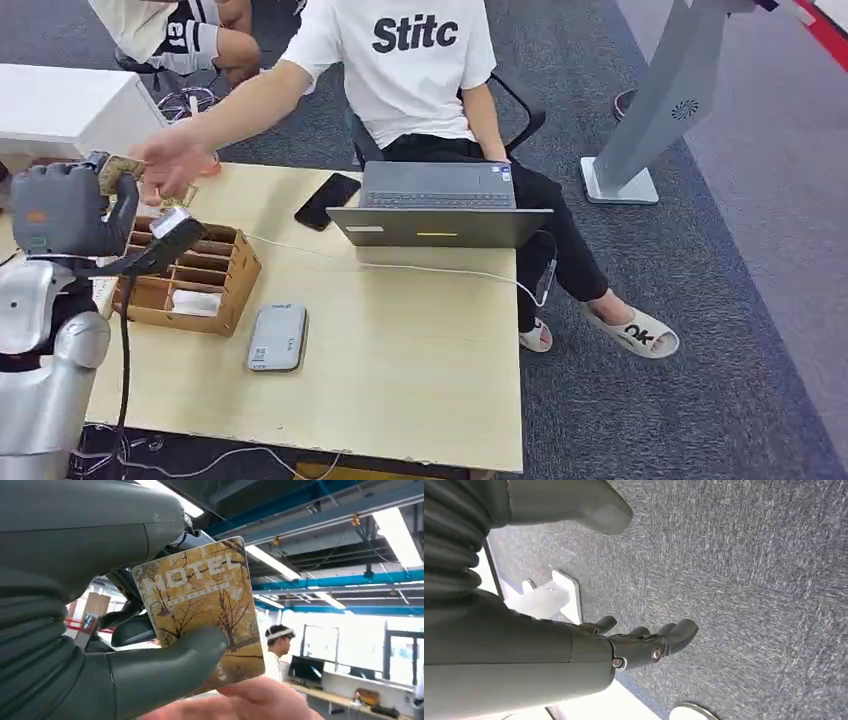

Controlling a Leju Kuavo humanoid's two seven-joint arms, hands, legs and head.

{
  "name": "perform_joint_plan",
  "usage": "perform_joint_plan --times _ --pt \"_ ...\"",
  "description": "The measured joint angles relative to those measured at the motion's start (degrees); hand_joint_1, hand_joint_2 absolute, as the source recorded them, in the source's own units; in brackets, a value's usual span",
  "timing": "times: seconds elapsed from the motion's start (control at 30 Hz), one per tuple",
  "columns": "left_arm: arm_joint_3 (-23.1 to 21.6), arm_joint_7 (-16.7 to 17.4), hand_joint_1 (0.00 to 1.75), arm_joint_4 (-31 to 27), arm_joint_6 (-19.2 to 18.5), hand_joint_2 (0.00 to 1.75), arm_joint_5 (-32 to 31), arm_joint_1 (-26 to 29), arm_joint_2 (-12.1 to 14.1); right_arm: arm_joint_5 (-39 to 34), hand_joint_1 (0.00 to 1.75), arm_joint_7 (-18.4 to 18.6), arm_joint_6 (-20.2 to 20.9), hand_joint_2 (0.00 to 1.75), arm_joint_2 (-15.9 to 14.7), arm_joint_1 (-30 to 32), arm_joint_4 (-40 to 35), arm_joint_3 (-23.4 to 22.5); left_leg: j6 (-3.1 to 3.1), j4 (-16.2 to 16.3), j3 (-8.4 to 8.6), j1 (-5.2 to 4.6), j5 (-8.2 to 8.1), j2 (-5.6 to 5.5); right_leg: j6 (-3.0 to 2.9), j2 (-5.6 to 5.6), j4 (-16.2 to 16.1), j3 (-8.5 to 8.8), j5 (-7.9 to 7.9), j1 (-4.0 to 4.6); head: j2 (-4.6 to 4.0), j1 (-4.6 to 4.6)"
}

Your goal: Pass the card to the sensor for recognition and then transmit it.

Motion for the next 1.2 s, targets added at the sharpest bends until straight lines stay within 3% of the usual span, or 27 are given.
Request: perform_joint_plan --times 0.17,0.4,0.43,0.47,0.6,0.83,1.03,1.2 --pt "0.6 0.0 1.75 1.2 0.4 1.75 -0.3 -2.2 0.4 0.2 0.00 -0.2 0.0 1.75 0.0 -0.1 0.0 -0.1 0.00 0.0 -0.02 0.00 0.00 -0.01 0.00 -0.02 0.0 -0.02 0.00 0.00 0.00 -0.02" --pt "0.7 -1.3 1.75 1.5 5.4 1.75 -0.9 -2.6 -0.8 1.3 0.00 0.0 0.0 1.75 0.1 -0.2 0.0 -0.4 0.00 0.0 -0.04 -0.01 0.00 0.00 0.00 0.02 0.0 -0.04 0.00 0.00 0.00 0.00" --pt "0.7 -1.2 0.09 1.3 5.7 1.75 -1.1 -2.5 -1.0 1.4 0.00 0.0 0.0 1.75 0.1 -0.2 0.0 -0.4 0.00 0.0 -0.04 -0.01 -0.01 0.01 0.00 0.04 0.0 -0.05 0.00 -0.01 0.00 0.00" --pt "0.7 -1.3 0.00 0.8 6.1 1.75 -1.3 -2.3 -1.2 1.5 0.00 0.0 0.0 1.75 0.1 -0.3 0.0 -0.5 -0.01 0.0 -0.05 -0.01 -0.01 0.03 0.00 0.08 0.0 -0.07 0.00 -0.01 0.00 -0.02" --pt "0.7 -2.0 0.00 -2.6 9.9 1.75 -1.8 -1.1 -3.2 2.0 0.00 0.0 -0.1 1.75 0.2 -0.3 0.0 -1.0 0.00 0.0 -0.18 -0.01 -0.02 0.01 0.00 0.03 0.0 -0.19 0.00 -0.01 0.00 0.00" --pt "-0.3 -1.6 0.00 -6.7 10.2 1.75 -2.3 2.0 -5.5 1.9 0.00 0.2 -0.1 1.75 0.5 -0.6 0.0 -1.7 0.02 0.0 -0.16 -0.02 -0.04 0.02 0.00 0.04 0.0 -0.20 0.00 -0.01 0.00 -0.02" --pt "-1.7 -2.3 0.00 -8.0 7.4 1.75 2.9 6.3 -6.8 1.4 0.00 0.7 -0.1 1.75 0.6 -0.6 0.0 -2.6 0.01 0.0 -0.16 -0.01 -0.03 0.02 0.00 0.04 0.0 -0.19 0.00 -0.01 0.00 0.00" --pt "-4.3 -3.1 0.00 -9.6 2.1 1.75 3.8 9.5 -6.7 0.9 0.00 0.4 -0.1 1.75 0.7 -0.5 0.0 -3.4 0.02 0.0 -0.17 -0.02 -0.04 0.02 0.00 0.04 0.0 -0.19 0.00 -0.02 0.00 0.00"
